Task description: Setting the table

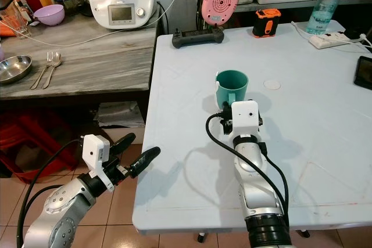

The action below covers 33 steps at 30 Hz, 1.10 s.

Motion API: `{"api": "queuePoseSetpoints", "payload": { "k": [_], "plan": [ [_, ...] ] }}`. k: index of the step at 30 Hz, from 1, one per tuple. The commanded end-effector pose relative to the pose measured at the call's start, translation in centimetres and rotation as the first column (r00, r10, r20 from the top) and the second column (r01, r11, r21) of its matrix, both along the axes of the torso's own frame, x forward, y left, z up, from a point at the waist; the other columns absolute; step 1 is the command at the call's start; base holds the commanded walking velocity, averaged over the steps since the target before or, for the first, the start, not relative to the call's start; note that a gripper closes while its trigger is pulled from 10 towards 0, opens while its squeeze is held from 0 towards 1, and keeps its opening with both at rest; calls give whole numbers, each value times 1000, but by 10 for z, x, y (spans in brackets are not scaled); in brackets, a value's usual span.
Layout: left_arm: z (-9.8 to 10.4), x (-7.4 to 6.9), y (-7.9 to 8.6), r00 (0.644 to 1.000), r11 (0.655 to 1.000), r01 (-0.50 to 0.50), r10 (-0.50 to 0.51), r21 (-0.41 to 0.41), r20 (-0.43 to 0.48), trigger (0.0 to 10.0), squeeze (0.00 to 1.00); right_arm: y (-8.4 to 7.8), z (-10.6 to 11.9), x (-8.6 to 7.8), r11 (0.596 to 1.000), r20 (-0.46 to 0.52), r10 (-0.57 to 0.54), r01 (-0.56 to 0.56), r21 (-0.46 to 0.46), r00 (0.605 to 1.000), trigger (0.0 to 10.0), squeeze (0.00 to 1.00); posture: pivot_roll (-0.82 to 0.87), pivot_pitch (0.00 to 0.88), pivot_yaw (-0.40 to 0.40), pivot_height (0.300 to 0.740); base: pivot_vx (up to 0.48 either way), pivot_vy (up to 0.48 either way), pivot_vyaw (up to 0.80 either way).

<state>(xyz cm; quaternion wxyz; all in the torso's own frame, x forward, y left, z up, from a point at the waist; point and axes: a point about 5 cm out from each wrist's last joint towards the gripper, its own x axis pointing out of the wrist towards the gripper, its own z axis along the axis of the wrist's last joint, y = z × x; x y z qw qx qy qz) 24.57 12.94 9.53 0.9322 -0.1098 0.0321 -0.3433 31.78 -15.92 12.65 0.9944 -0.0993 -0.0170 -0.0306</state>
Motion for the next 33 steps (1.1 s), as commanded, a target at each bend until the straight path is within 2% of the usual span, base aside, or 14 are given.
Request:
{"api": "queuePoseSetpoints", "payload": {
  "k": [1, 5, 6, 8, 11, 12, 33],
  "plan": [
    [3, -1, 1, 1000, 1000, 4, -4, 7, 10, 10000, 0, 1, 6, 5, 1000, 25, -3, 3, 4, 1000, 0, 0, -106, 72, 93, 740, 0, 0, 0],
    [3, 0, 0, 1000, 1000, -1, 1, 9, 12, 10000, 0, 0, 8, 10, 1000, 32, 1, -1, -5, 999, 0, 0, -104, 71, 93, 740, 0, 0, 0],
    [3, 0, 0, 1000, 1000, -3, 3, 9, 12, 10000, 0, 0, 8, 11, 1000, 33, 4, -4, -6, 999, 980, 0, -104, 71, 93, 740, 0, 0, 0],
    [2, 1, 1, 1000, 1000, -10, 10, 14, 12, 10000, 0, 1, 9, 13, 1000, 40, 14, -13, -13, 999, 1098, 0, -104, 71, 93, 740, 0, 0, 0],
    [2, 1, 1, 1000, 1000, -15, 14, 15, 11, 10000, 0, 2, 10, 15, 1000, 42, 21, -20, -13, 999, 1020, 0, -101, 71, 91, 740, 0, 0, 0],
    [2, 1, 1, 1000, 1000, -16, 16, 16, 11, 10000, 0, 3, 10, 15, 1000, 43, 23, -23, -12, 999, 0, 0, -100, 71, 92, 740, 0, 0, 0],
    [4, 3, 2, 1000, 1000, 3, -3, 13, 17, 10000, 0, 4, 7, 19, 999, 47, 17, -19, 35, 999, 0, 0, -94, 65, 97, 740, 0, 0, 0]
  ]
}}
